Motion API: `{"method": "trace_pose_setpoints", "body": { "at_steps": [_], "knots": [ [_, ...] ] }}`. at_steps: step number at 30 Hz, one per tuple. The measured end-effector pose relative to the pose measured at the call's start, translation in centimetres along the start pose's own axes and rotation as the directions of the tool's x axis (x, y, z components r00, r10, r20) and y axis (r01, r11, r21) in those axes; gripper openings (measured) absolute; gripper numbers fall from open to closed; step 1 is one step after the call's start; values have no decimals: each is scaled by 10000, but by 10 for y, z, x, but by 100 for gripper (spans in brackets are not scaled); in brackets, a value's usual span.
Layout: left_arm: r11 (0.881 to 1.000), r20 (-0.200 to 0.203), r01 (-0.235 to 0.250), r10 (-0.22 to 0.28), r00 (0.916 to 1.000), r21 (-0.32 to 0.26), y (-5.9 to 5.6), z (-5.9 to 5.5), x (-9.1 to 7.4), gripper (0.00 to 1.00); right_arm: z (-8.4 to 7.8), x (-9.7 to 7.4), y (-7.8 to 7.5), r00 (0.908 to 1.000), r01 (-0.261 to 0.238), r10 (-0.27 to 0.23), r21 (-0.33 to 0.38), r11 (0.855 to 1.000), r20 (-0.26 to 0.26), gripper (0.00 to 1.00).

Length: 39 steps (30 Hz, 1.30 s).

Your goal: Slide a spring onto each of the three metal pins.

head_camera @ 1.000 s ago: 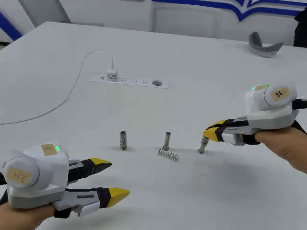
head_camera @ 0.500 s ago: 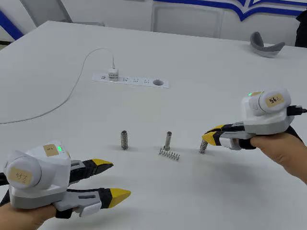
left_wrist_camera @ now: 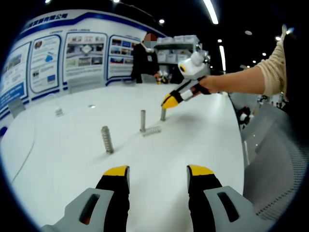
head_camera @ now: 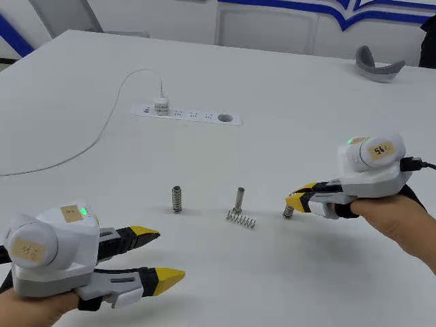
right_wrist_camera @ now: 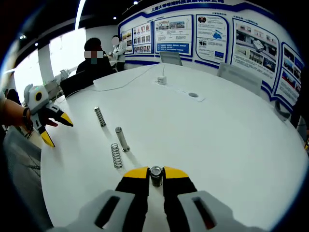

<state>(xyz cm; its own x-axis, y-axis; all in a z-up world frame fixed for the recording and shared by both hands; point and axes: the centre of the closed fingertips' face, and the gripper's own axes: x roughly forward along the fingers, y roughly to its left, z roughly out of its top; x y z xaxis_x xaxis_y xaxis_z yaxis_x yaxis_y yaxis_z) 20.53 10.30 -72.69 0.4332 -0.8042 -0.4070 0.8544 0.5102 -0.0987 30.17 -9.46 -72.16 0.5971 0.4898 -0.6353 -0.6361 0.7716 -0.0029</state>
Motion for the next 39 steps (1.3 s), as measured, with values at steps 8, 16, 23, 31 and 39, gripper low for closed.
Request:
{"method": "trace_pose_setpoints", "body": {
  "at_steps": [8,16,23,31,39],
  "knots": [
    [10000,-3,31,-31,10000,-16,-2,0,2,48,-4,0,-2,10000,54,-54,-32,10000,-21,16],
    [10000,13,45,-45,10000,-1,-3,2,2,48,-11,-4,-5,9999,132,-132,38,9999,-20,18],
    [10000,10,77,-77,10000,35,-5,3,3,48,-20,-9,-4,9998,176,-175,142,9997,-36,19],
    [9999,18,79,-79,10000,65,-6,5,2,48,-28,-12,7,10000,60,-59,188,9998,-32,19],
    [10000,-9,27,-27,10000,68,-5,4,1,48,-33,-10,21,9999,-159,159,223,9996,8,19]
  ]
}}
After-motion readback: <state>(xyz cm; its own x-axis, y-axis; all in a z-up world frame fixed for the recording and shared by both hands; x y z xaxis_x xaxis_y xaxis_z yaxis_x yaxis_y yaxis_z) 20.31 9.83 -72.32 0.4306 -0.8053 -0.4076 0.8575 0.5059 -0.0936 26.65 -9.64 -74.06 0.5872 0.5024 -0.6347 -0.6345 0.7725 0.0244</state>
